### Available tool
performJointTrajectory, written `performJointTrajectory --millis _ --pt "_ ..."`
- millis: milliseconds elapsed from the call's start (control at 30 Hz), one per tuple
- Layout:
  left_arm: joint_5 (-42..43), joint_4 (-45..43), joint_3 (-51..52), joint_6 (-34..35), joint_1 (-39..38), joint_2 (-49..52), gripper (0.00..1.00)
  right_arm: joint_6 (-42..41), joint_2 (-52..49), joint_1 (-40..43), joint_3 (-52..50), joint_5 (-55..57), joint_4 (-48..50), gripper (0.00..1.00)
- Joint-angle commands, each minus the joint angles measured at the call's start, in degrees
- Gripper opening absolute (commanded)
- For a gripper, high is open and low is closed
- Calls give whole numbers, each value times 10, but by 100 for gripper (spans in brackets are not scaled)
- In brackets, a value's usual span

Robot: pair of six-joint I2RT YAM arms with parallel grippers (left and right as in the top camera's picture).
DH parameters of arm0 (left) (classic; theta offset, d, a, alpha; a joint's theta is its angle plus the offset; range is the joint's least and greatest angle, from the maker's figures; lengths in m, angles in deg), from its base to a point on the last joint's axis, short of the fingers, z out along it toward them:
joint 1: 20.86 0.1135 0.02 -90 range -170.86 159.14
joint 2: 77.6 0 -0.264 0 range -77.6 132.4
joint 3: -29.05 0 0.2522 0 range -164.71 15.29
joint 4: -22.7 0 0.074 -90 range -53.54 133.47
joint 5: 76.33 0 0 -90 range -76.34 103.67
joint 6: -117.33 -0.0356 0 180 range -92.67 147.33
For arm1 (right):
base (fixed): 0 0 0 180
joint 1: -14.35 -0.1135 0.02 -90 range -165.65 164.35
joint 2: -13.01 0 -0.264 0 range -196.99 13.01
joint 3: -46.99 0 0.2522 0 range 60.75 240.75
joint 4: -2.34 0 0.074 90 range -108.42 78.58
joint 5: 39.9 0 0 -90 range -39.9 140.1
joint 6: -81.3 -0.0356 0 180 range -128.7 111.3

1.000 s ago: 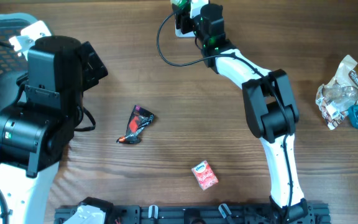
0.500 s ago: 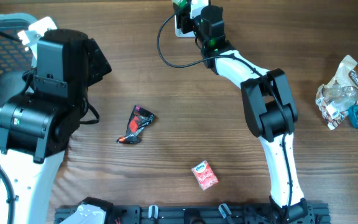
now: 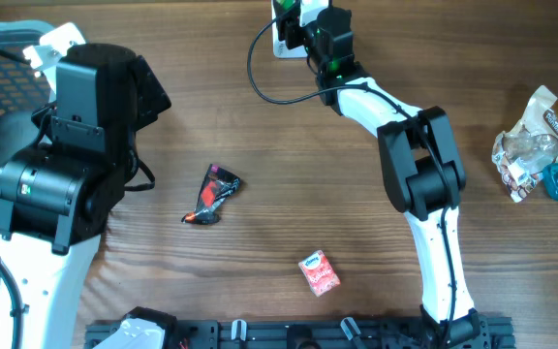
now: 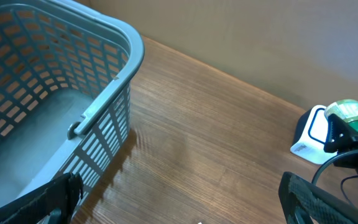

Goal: Scan the item barcode
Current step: 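Hold the jar against the scanner with the right gripper, then carry the jar right with the right gripper and set it down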

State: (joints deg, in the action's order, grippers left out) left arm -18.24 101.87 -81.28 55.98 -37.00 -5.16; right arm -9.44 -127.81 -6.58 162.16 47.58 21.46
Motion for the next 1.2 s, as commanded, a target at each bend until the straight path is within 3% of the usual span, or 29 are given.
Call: performJointTrajectory --millis 0,200,400,600,733,867,967,1167 --pt "-12 -2 2 1 2 0 100 9 -1 1 11 5 22 55" --pt "-12 -2 2 1 2 0 100 8 94 0 11 -1 -66 55" --pt "-12 2 2 1 2 0 100 16 249 9 11 105 -271 54" --pt "-12 -18 2 1 -24 48 100 -181 365 88 11 246 -598 55" --pt "-11 -54 2 1 -68 115 100 -303 349 182 2 211 -760 55" --pt "12 -70 2 2 -97 168 100 -347 284 256 -2 127 -770 55" --pt "128 -89 2 1 -106 201 100 -373 155 305 -2 125 -769 57" --pt "165 -89 2 2 -118 235 100 -368 104 382 -2 86 -789 55"
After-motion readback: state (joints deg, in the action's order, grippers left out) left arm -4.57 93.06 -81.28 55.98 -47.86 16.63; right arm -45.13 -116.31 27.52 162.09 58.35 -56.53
